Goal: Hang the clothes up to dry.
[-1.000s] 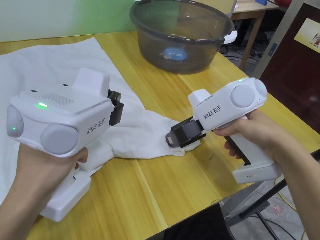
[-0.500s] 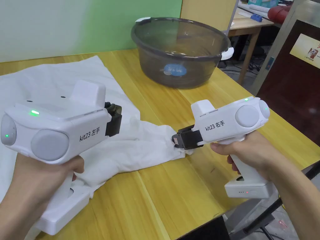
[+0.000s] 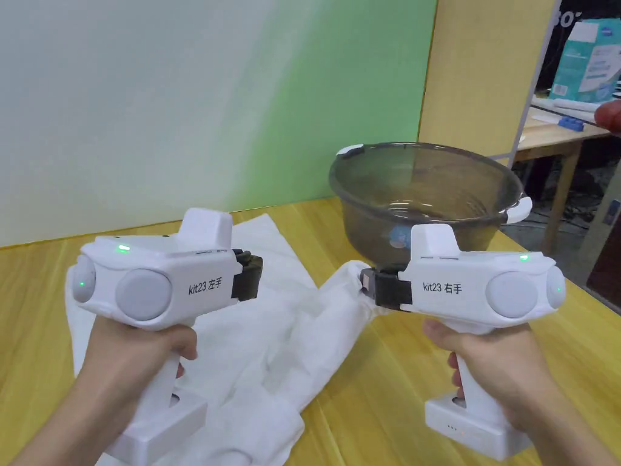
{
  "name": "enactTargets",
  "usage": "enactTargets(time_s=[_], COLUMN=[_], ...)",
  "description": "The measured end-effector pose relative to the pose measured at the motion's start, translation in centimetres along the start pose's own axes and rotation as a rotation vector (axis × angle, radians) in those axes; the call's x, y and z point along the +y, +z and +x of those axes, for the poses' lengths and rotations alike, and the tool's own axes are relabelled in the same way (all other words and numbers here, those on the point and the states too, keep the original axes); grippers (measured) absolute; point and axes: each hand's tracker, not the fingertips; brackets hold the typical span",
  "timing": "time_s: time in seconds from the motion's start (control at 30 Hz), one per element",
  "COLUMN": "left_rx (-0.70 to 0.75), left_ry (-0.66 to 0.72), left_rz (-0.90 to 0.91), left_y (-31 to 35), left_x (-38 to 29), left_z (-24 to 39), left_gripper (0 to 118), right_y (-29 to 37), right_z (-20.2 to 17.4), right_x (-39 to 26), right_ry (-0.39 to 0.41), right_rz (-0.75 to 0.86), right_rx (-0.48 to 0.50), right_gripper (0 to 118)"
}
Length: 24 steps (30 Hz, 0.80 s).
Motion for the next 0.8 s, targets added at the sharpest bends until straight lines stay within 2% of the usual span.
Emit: enactTargets(time_s=[0.03,0.17,0.23,0.27,0.3,0.33,0.37,0.4,0.43,0.47,0.53,0.6,0.67,0.7,0.73,0.8], left_rx=[-0.001,0.038,0.04,0.033,0.044,0.055,0.064,0.023,0.009,0.027,0.114,0.129,0.2,0.214,0.188,0.168], left_ry=[0.007,-0.002,0.041,0.018,-0.004,0.001,0.011,0.018,0.023,0.047,0.044,0.026,0.077,0.104,0.069,0.041], left_rz=[-0.01,-0.185,-0.244,-0.224,-0.214,-0.281,-0.317,-0.317,-0.328,-0.307,-0.256,-0.25,-0.323,-0.337,-0.331,-0.32], left_y=[-1.6,-8.9,-12.5,-15.0,-17.1,-18.6,-21.0,-22.6,-24.4,-25.9,-26.8,-28.5,-30.4,-31.4,-31.6,-32.6], left_x=[0.8,3.5,4.9,5.4,5.9,6.2,6.8,6.9,7.4,7.7,8.3,9.2,9.7,10.1,10.2,10.4], left_z=[-0.8,-4.4,-5.9,-6.4,-7.1,-7.5,-8.1,-8.6,-8.8,-9.1,-8.9,-9.7,-11.3,-12.0,-12.2,-12.8], left_gripper=[0,0,0,0,0,3,20,63,96,117,117,117,117,117,115,106], right_y=[-0.5,-1.6,-2.2,-2.7,-2.9,-3.3,-3.8,-4.2,-4.4,-4.6,-4.9,-5.0,-5.1,-5.2,-5.3,-5.7], right_z=[0.0,0.6,1.4,1.8,1.9,2.0,2.1,2.2,2.0,2.0,2.1,1.8,1.9,1.9,1.9,2.0], right_x=[-0.1,-0.2,0.0,0.2,0.3,0.4,0.6,0.7,0.8,0.9,1.0,0.6,0.6,0.4,0.3,0.3], right_ry=[0.001,0.034,-0.017,-0.046,-0.028,-0.018,-0.012,-0.013,0.001,-0.004,-0.025,0.02,0.01,0.004,0.001,0.006], right_rz=[-0.043,-0.044,-0.031,-0.054,-0.042,-0.042,-0.046,-0.058,-0.051,-0.052,-0.074,-0.06,-0.072,-0.071,-0.073,-0.088], right_rx=[0.022,0.015,0.041,0.061,0.055,0.055,0.056,0.05,0.045,0.049,0.088,0.056,0.052,0.061,0.07,0.072], right_gripper=[14,14,14,14,14,14,14,14,14,14,14,14,14,14,14,14])
